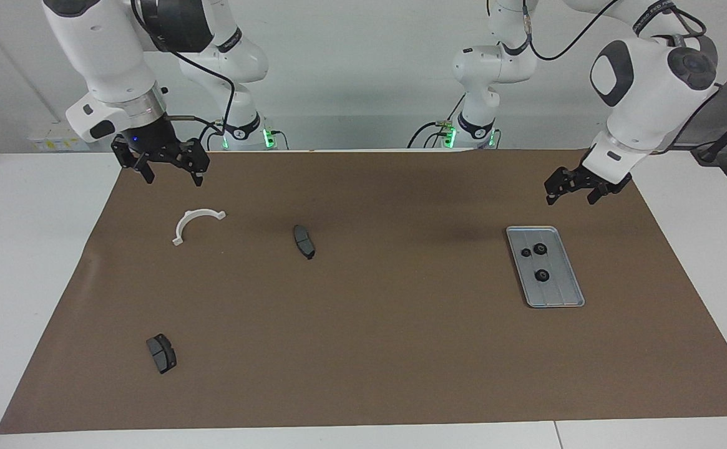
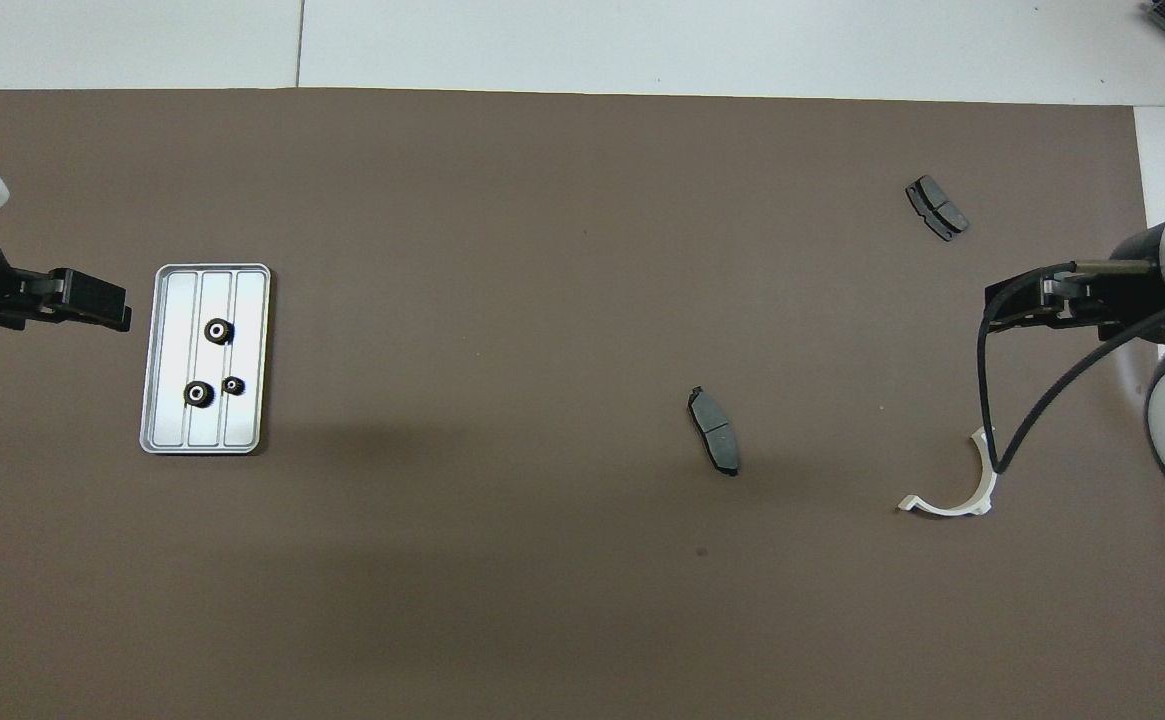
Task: Place bearing gear from tray to pile
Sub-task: 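Move the left gripper over the black bearings on the metal tray, then grasp a black bearing from the tray with the left gripper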
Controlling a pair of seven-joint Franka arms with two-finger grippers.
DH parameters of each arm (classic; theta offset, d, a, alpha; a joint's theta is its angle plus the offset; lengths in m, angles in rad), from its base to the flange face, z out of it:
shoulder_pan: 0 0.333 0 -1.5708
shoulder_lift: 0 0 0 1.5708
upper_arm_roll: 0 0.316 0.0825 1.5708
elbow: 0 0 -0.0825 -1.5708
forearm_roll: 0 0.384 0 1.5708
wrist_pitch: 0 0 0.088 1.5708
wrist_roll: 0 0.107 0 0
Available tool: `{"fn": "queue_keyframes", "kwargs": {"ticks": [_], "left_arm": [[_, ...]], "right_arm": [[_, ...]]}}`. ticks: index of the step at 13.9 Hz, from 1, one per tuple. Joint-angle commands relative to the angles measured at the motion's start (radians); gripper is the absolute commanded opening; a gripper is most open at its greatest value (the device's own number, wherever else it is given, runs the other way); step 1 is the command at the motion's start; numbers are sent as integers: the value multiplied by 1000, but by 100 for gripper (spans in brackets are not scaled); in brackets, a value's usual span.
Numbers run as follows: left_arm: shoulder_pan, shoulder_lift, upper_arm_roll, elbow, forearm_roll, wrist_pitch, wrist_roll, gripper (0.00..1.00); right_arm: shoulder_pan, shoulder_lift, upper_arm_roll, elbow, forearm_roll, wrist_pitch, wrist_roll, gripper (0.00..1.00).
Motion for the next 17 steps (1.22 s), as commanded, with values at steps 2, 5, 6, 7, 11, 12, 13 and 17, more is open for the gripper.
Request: {"fn": "queue_keyframes", "kwargs": {"ticks": [2, 5, 6, 7, 11, 12, 13, 17], "left_arm": [[-9, -6, 7, -169, -1, 197, 60, 100], [-9, 73, 7, -182, -1, 271, 39, 100], [-11, 107, 7, -182, -1, 300, 27, 100], [-9, 133, 7, -182, -1, 326, 24, 100], [1, 205, 8, -182, -1, 429, 24, 100], [1, 219, 8, -182, -1, 446, 22, 100], [3, 230, 8, -182, -1, 456, 22, 100], [11, 256, 8, -182, -1, 495, 24, 81]], "right_arm": [[-6, -8, 7, -5, 13, 2, 0, 100], [-8, -8, 7, -7, 13, 4, -6, 100], [-11, -8, 7, -7, 13, 4, -6, 100], [-12, -8, 7, -7, 13, 4, -6, 100], [-11, -8, 7, -7, 13, 4, -6, 100], [-12, -8, 7, -7, 13, 4, -6, 100], [-12, -8, 7, -7, 13, 4, -6, 100], [-12, -8, 7, -7, 13, 4, -6, 100]]}}
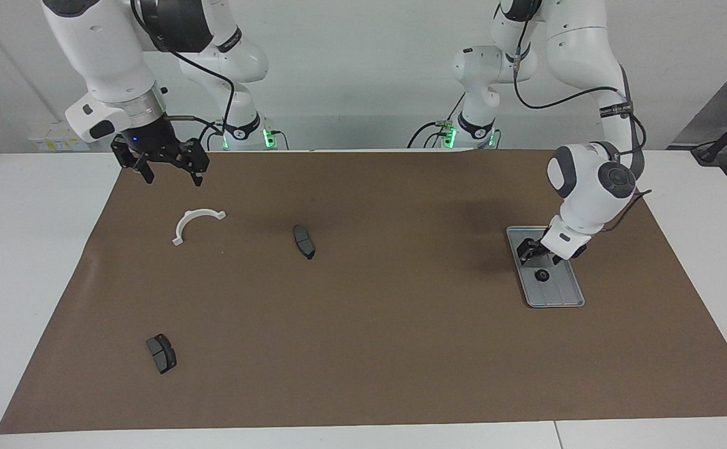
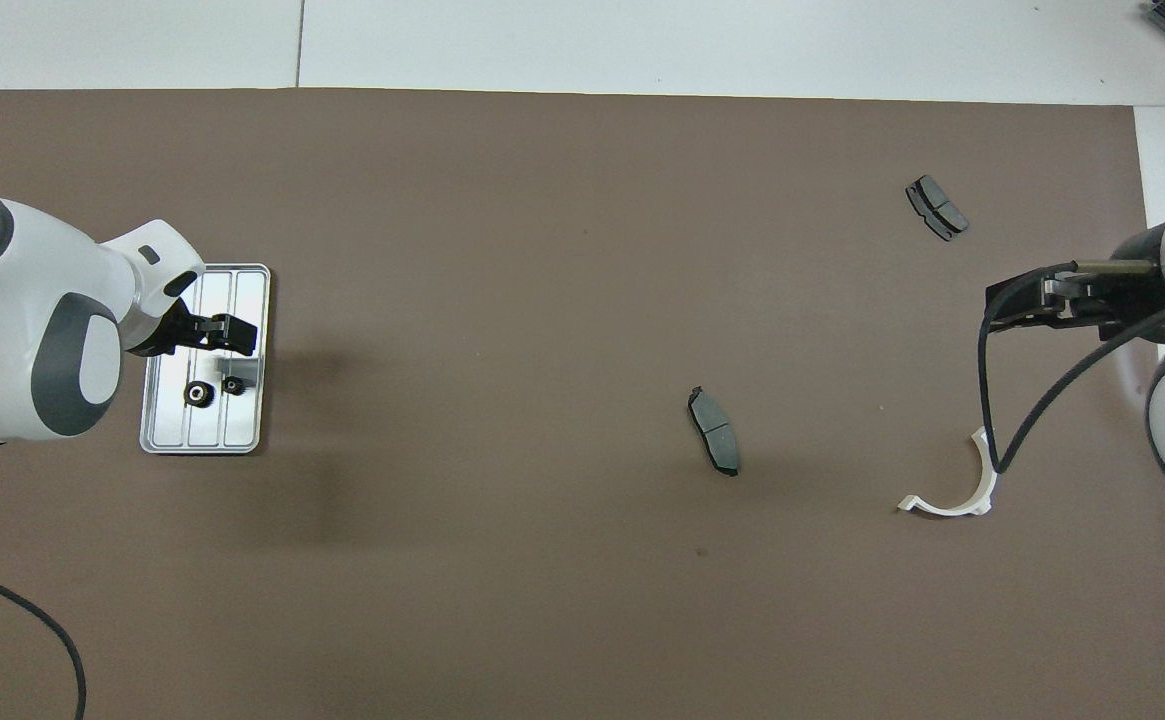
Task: Place bearing gear from tray to pile
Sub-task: 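Grasp a black bearing from the tray with the left gripper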
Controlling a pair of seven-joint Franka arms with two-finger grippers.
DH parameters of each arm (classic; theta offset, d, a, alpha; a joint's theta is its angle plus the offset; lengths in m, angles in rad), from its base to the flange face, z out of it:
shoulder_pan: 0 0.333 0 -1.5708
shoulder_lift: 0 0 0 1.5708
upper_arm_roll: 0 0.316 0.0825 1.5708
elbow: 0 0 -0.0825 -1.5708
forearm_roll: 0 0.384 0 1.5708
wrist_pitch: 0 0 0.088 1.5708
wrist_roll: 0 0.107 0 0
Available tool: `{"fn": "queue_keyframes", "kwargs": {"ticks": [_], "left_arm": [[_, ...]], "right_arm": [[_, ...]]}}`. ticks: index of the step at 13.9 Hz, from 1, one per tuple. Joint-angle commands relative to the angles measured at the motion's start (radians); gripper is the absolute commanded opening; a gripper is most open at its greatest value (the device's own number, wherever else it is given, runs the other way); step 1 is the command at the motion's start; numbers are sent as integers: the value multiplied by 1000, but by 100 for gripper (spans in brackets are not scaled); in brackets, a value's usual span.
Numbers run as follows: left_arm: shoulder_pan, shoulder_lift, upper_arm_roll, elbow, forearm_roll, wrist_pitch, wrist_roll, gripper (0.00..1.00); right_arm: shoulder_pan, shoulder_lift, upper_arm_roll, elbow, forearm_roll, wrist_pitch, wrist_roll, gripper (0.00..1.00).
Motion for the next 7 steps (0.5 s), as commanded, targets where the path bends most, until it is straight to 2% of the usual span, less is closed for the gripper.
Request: {"fn": "queue_keyframes", "kwargs": {"ticks": [1, 7], "left_arm": [[7, 16, 0, -3, -1, 37, -5, 79], [7, 36, 0, -3, -1, 73, -1, 72]], "right_arm": [[-11, -8, 7, -7, 13, 4, -6, 100], [-11, -8, 7, -7, 13, 4, -6, 100]]}}
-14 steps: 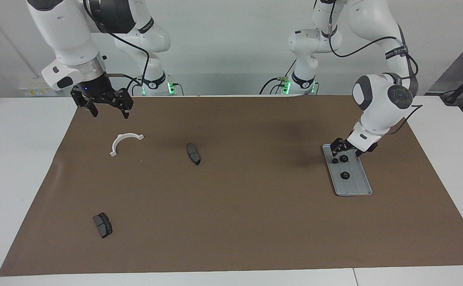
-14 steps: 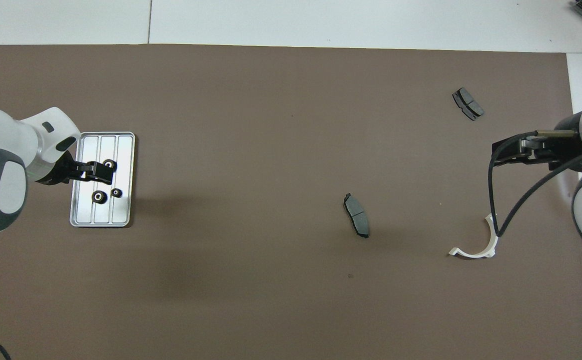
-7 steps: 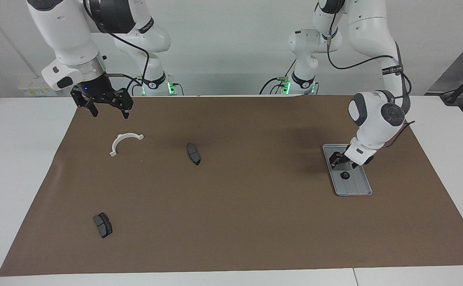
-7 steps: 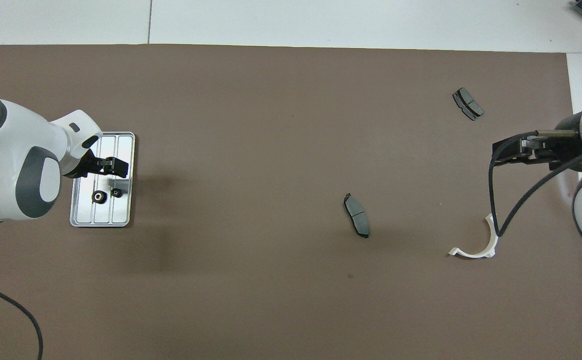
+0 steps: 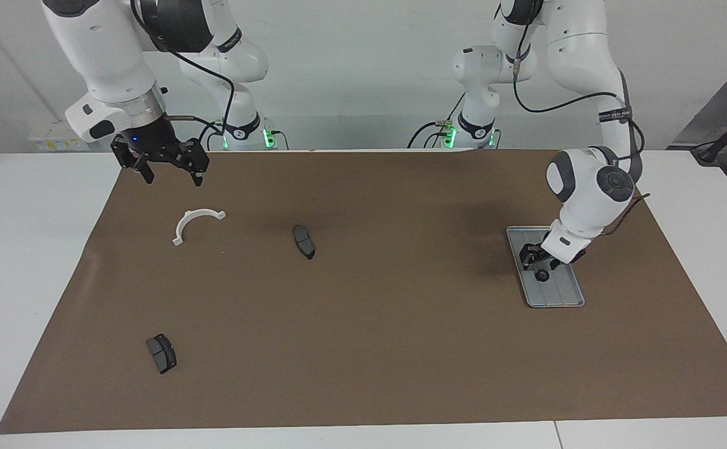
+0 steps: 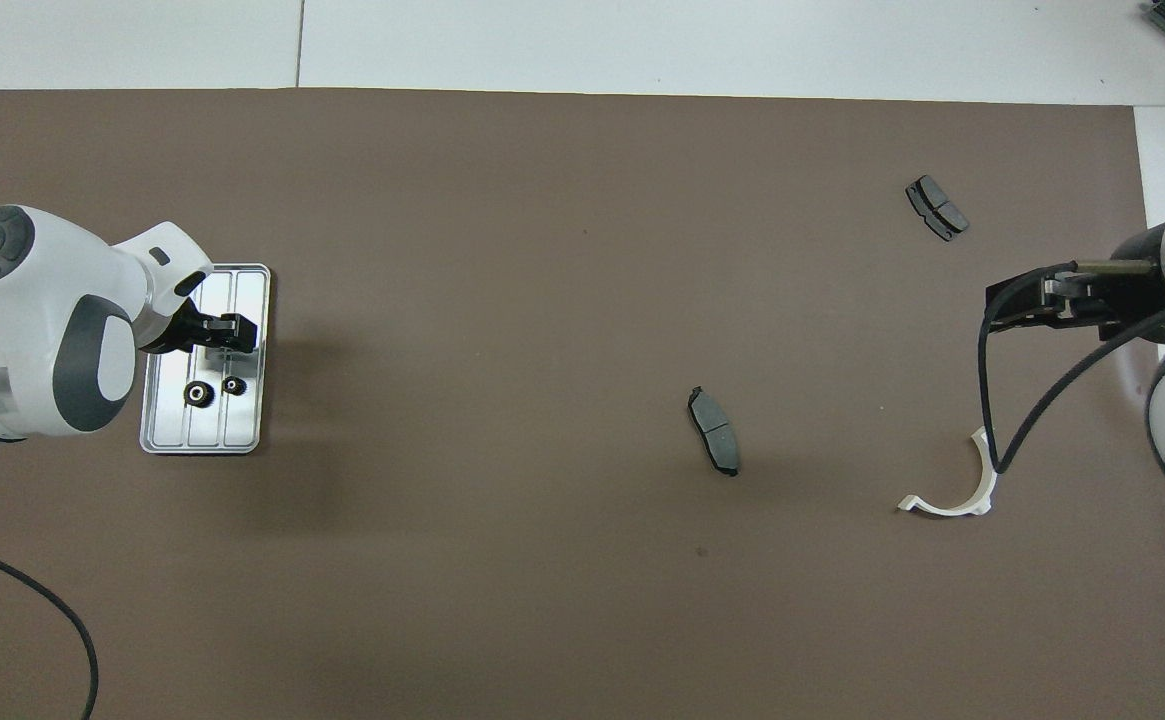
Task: Place bearing gear from tray to pile
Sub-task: 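Grasp a black bearing from the tray with the left gripper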
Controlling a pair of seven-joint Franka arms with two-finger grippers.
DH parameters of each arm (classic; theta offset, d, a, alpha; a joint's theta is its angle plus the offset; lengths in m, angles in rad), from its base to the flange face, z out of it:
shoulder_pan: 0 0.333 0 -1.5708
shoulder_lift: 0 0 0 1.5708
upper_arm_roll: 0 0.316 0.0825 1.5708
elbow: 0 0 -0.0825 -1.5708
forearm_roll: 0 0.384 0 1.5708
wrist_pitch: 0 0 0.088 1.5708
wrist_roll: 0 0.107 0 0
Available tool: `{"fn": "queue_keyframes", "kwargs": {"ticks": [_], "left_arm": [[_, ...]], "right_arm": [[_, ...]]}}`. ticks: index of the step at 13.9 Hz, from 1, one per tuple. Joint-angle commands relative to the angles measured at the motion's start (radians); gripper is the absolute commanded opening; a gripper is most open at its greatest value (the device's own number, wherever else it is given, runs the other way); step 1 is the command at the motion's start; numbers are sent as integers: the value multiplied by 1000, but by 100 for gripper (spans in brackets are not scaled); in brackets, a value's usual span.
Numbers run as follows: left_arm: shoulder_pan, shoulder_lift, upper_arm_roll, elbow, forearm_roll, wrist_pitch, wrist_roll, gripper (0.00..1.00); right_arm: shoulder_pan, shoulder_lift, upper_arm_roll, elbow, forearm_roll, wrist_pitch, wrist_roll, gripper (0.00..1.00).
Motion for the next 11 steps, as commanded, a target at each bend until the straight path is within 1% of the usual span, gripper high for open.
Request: {"fn": "queue_keyframes", "kwargs": {"ticks": [1, 4, 5, 7, 8, 11], "left_arm": [[8, 19, -1, -3, -1, 48, 0, 71], [23, 30, -1, -3, -1, 79, 7, 68], [24, 34, -1, -1, -1, 83, 9, 65], [40, 37, -1, -3, -1, 97, 7, 65], [40, 41, -1, -3, -1, 99, 6, 62], [32, 42, -1, -3, -1, 108, -6, 61]], "right_arm": [[-11, -8, 7, -7, 13, 4, -6, 100], [-11, -8, 7, -7, 13, 4, -6, 100], [-11, -8, 7, -7, 13, 4, -6, 100], [-11, -8, 7, -7, 13, 4, -6, 100], [-11, -8, 7, -7, 13, 4, -6, 100], [-11, -8, 7, -7, 13, 4, -6, 100]]}}
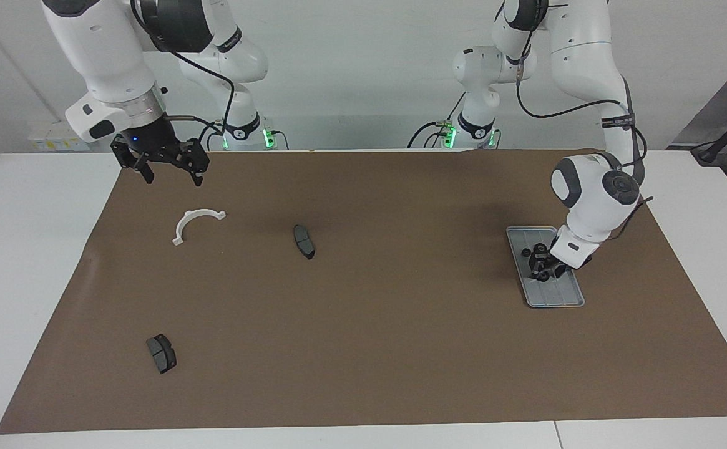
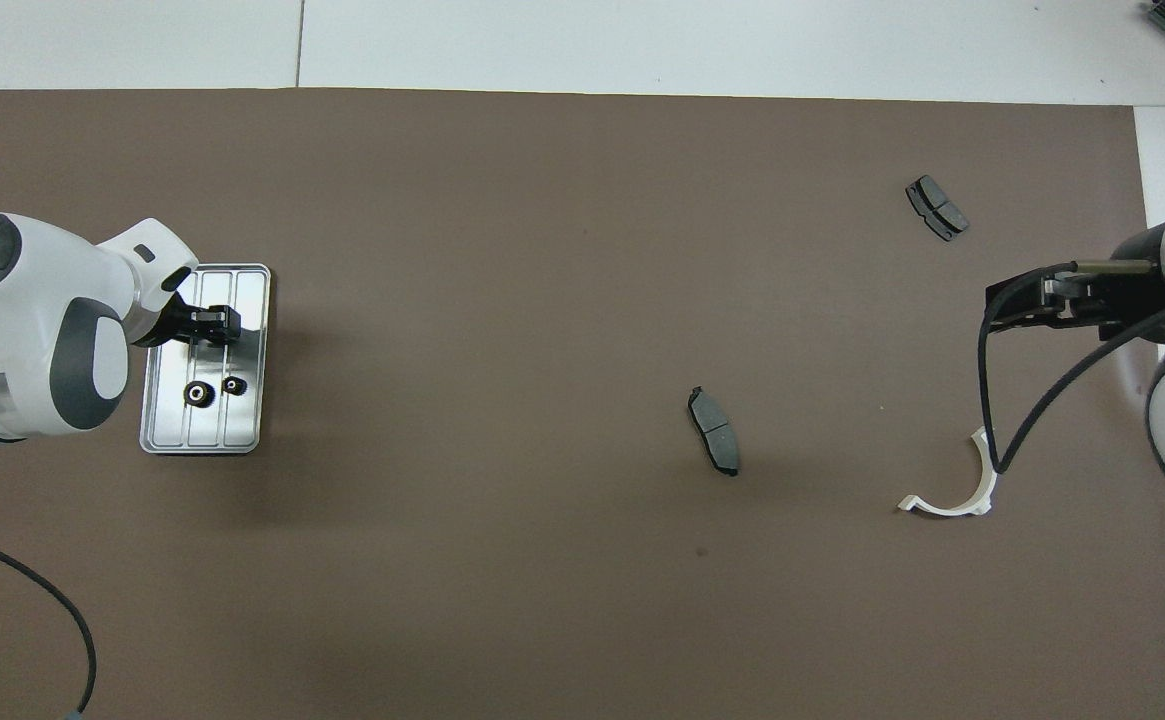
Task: Place bearing gear from tray to pile
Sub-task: 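Grasp a black bearing from the tray with the left gripper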
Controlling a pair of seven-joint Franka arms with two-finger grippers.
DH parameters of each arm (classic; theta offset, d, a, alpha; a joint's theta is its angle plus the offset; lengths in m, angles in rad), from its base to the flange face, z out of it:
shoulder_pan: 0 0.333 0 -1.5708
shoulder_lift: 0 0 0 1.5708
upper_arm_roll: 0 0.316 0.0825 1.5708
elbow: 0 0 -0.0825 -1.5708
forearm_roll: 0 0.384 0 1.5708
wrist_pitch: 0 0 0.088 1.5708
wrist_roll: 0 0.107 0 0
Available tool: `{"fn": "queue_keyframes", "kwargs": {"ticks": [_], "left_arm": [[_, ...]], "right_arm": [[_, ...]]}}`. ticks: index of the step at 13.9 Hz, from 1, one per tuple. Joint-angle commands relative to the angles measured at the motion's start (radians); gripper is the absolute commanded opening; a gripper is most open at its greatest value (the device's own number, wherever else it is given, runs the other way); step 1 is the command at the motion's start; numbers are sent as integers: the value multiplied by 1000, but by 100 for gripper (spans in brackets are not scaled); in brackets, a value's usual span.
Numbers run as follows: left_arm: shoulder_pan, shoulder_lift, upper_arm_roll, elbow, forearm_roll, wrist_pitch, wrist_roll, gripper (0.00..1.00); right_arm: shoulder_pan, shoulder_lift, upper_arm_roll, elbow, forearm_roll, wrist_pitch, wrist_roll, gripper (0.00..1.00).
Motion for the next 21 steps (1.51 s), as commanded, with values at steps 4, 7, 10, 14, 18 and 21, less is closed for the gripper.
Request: {"fn": "queue_keyframes", "kwargs": {"ticks": [4, 7, 10, 14, 18, 21], "left_arm": [[-5, 11, -2, -4, -1, 28, -8, 56], [-6, 8, -2, -26, -1, 28, -10, 50], [-14, 7, -2, -32, -1, 28, -19, 44], [-16, 8, -4, -28, 0, 29, -21, 31], [-28, 11, -2, -14, 0, 29, -13, 20], [-42, 19, -4, 61, 0, -6, -22, 15]], "right_arm": [[-10, -8, 7, -7, 13, 4, -6, 100], [-11, -8, 7, -7, 13, 4, -6, 100], [-11, -8, 7, -7, 13, 4, -6, 100], [-11, -8, 7, -7, 13, 4, -6, 100], [-11, -8, 7, -8, 13, 4, -6, 100], [-10, -8, 7, -7, 13, 4, -6, 100]]}}
